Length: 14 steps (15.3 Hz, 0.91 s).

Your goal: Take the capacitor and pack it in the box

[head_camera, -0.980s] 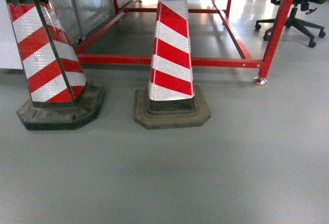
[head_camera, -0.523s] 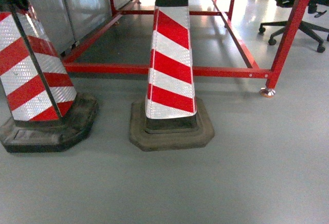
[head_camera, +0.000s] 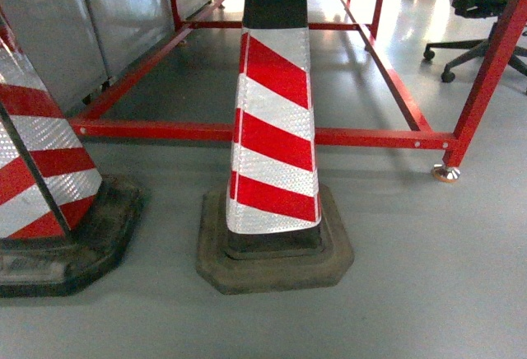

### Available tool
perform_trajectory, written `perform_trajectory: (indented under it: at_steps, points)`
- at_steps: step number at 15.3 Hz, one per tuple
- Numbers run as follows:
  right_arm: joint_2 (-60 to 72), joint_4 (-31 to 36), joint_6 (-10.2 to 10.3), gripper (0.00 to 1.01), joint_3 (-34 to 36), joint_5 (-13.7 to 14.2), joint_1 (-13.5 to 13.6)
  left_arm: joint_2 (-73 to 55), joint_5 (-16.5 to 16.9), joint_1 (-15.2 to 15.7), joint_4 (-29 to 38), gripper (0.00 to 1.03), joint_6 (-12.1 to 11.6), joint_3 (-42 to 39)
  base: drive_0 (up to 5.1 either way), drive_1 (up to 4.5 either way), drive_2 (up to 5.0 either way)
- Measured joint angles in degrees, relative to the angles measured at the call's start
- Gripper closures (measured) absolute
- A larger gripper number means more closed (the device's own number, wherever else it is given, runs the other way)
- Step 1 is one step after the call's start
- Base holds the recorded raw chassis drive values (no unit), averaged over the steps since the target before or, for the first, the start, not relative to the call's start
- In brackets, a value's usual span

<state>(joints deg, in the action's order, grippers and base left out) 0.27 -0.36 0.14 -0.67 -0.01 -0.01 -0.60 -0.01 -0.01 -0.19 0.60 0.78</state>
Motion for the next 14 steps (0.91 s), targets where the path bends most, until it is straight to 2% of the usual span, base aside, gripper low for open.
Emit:
perform_trajectory:
  at_steps: [14]
  points:
    - [0.00, 0.09, 0.02, 0.03, 0.00, 0.09, 0.00, 0.00, 0.02, 0.00, -0.20, 0.62, -0.24, 0.00, 0.0, 0.00, 0.0]
